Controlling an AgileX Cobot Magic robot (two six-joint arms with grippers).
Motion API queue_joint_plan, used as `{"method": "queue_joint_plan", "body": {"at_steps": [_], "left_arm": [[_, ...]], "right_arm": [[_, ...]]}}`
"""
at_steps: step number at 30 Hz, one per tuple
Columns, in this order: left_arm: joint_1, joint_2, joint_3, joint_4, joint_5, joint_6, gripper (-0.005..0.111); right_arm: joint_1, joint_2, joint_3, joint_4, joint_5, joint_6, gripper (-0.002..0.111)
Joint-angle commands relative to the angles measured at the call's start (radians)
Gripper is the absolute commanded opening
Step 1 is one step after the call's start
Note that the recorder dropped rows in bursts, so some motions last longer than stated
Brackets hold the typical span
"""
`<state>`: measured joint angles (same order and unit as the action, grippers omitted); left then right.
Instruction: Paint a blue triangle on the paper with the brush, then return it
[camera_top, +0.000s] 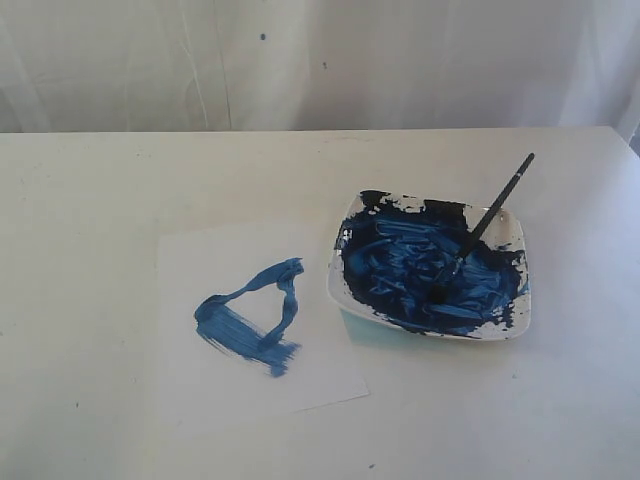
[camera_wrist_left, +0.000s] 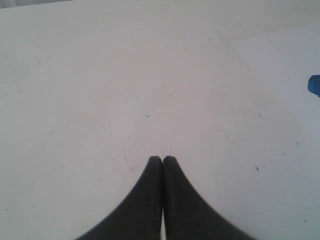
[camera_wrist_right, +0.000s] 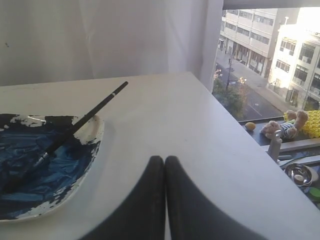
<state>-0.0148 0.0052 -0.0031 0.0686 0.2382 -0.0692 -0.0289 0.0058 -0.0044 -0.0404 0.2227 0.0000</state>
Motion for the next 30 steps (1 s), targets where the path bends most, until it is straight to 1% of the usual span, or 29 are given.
{"method": "queue_joint_plan", "body": {"at_steps": [1,6,18,30], "left_arm": [[0.002,-0.005,0.003,-0.008,0.007,-0.001,0.000],[0.002,-0.005,0.003,-0.008,0.007,-0.001,0.000],[0.002,-0.005,0.003,-0.008,0.007,-0.001,0.000],[0.002,-0.005,0.003,-0.008,0.007,-0.001,0.000]], "right_arm": [[-0.008,-0.006,0.004,-0.016,0.010,-0.007,0.000],[-0.008,-0.006,0.004,-0.021,0.125,-0.025,0.000],[-0.001,-0.006,0.004,-0.016,0.130,-0.023,0.000],[0.145,-0.006,0.004,0.002,0.129,-0.026,0.000]]}}
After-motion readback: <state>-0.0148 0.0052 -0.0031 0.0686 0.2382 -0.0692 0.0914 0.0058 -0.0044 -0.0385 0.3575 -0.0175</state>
